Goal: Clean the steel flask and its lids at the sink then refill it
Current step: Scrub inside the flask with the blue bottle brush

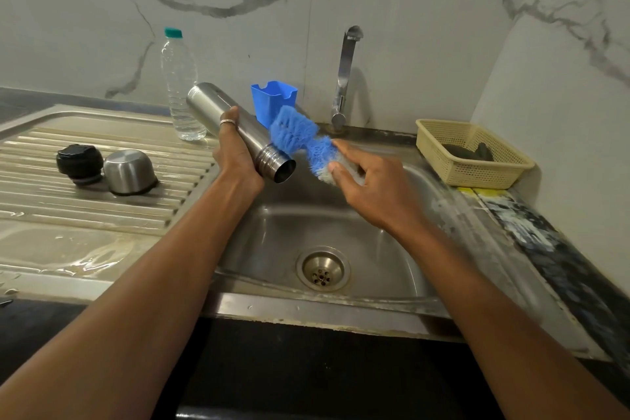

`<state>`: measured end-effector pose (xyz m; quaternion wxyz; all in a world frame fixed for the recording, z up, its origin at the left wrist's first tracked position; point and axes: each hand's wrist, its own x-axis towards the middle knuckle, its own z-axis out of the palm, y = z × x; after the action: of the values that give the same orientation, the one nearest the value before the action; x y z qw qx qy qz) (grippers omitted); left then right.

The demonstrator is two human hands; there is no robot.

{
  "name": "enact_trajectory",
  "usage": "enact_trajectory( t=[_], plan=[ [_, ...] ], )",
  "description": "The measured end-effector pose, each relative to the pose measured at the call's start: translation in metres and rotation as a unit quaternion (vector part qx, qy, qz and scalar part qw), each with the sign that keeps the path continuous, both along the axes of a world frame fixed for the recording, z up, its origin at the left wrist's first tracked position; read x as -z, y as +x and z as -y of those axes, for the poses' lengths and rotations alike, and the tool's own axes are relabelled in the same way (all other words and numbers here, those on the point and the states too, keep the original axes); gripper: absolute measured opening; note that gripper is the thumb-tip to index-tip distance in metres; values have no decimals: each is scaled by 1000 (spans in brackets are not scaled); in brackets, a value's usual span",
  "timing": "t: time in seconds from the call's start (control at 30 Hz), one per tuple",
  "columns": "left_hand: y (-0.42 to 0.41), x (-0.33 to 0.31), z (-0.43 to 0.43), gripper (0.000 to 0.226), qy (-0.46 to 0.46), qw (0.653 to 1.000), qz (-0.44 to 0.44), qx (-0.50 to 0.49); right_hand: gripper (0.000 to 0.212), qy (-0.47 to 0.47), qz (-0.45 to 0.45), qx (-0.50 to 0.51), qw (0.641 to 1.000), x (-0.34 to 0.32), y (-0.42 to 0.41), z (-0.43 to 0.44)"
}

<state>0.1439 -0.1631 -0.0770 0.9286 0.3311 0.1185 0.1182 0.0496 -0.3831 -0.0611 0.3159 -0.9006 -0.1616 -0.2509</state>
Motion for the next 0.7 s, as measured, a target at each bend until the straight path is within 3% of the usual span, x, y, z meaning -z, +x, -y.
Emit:
enact_trajectory(
  t=[0.1,0.5,0.7],
  plan=[
    [-2,-3,0,54,3,1000,-4,-10,47,-29,-6,18,999,4,2,6],
    [-3,-6,1,51,-1,999,-22,-34,46,38,-18,-27,999,-2,-5,-3],
    [-4,-6,3,50,-16,1000,-11,-25,46,8,-2,3,1000,2,-2,-1]
  ],
)
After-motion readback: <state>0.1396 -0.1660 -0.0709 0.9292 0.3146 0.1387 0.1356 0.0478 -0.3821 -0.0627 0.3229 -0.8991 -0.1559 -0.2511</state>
